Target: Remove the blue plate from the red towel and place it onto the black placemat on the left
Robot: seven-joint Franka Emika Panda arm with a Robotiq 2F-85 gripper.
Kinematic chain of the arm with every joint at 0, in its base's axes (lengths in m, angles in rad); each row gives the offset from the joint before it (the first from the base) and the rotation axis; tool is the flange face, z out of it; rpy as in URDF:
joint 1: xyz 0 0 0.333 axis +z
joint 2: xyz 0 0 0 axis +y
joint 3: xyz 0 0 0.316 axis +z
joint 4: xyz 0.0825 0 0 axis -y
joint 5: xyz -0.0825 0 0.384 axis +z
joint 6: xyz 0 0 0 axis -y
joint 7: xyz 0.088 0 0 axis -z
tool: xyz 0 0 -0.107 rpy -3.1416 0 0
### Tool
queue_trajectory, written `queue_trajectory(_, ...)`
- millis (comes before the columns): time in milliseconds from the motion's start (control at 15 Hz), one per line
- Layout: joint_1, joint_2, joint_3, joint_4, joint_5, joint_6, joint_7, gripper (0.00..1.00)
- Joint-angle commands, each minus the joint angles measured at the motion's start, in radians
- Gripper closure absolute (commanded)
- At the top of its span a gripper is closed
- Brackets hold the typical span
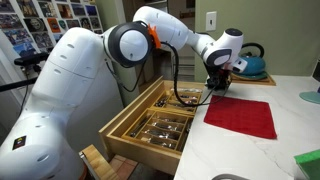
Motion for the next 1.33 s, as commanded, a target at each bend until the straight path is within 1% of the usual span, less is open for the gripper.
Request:
queue_trajectory(0, -0.004, 0.018, 0.01, 0.026, -0.018, 0.008, 0.013, 0.98)
queue_trajectory(400, -0.005, 0.024, 0.015, 0.028, -0.021, 0.013, 0.008, 0.98)
queue_trajectory(533, -0.003, 0.025, 0.014, 0.029, -0.024, 0.016, 0.009, 0.93)
queue_trajectory(600, -0.002, 0.025, 0.013, 0.028, -0.026, 0.017, 0.011, 0.85)
queue_trajectory(667, -0.001, 0.026, 0.011, 0.028, -0.029, 0.019, 0.012, 0.66)
queue_trajectory(800, -0.003, 0.025, 0.01, 0.028, -0.031, 0.021, 0.012, 0.54)
queue_trajectory(867, -0.002, 0.024, 0.009, 0.027, -0.033, 0.027, 0.014, 0.53)
queue_trajectory(933, -0.004, 0.02, 0.009, 0.024, -0.033, 0.028, 0.01, 0.38)
queue_trajectory(1133, -0.011, 0.011, 0.015, 0.021, -0.027, 0.037, 0.0, 0.14)
queue_trajectory(1267, -0.01, -0.005, 0.009, 0.015, -0.036, 0.034, 0.0, 0.0)
